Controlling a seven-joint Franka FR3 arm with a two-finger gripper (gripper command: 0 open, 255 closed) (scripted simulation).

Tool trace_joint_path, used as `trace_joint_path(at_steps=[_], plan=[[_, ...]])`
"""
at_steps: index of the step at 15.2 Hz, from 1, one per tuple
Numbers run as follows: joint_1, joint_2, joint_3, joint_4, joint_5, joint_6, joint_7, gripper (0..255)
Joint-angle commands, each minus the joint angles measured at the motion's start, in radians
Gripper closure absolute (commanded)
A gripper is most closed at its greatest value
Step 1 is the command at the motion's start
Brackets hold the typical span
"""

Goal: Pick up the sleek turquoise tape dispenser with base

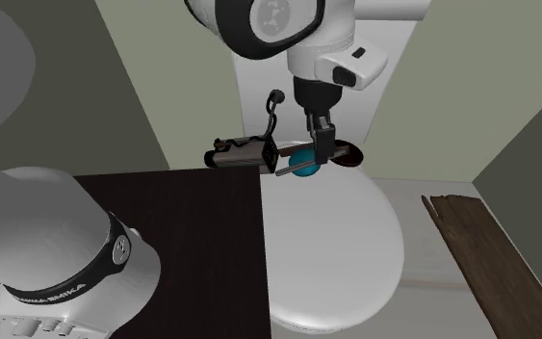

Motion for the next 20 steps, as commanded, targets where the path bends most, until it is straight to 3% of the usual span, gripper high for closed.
trace_joint_path(at_steps=[1,2,4,6,8,11,14,20], plan=[[-0.043,0.111,0.049,0.029,-0.15,0.101,0.15,0],[-0.06,0.166,0.047,0.051,-0.293,0.136,0.271,0],[-0.004,0.275,-0.049,0.116,-0.62,0.183,0.551,0],[0.151,0.369,-0.214,0.191,-0.828,0.221,0.753,0],[0.302,0.456,-0.358,0.266,-0.944,0.26,0.891,0],[0.483,0.583,-0.517,0.378,-1.03,0.318,1.036,0],[0.61,0.709,-0.617,0.491,-1.043,0.368,1.121,0],[0.69,0.805,-0.697,0.533,-1.036,0.437,1.159,0]])
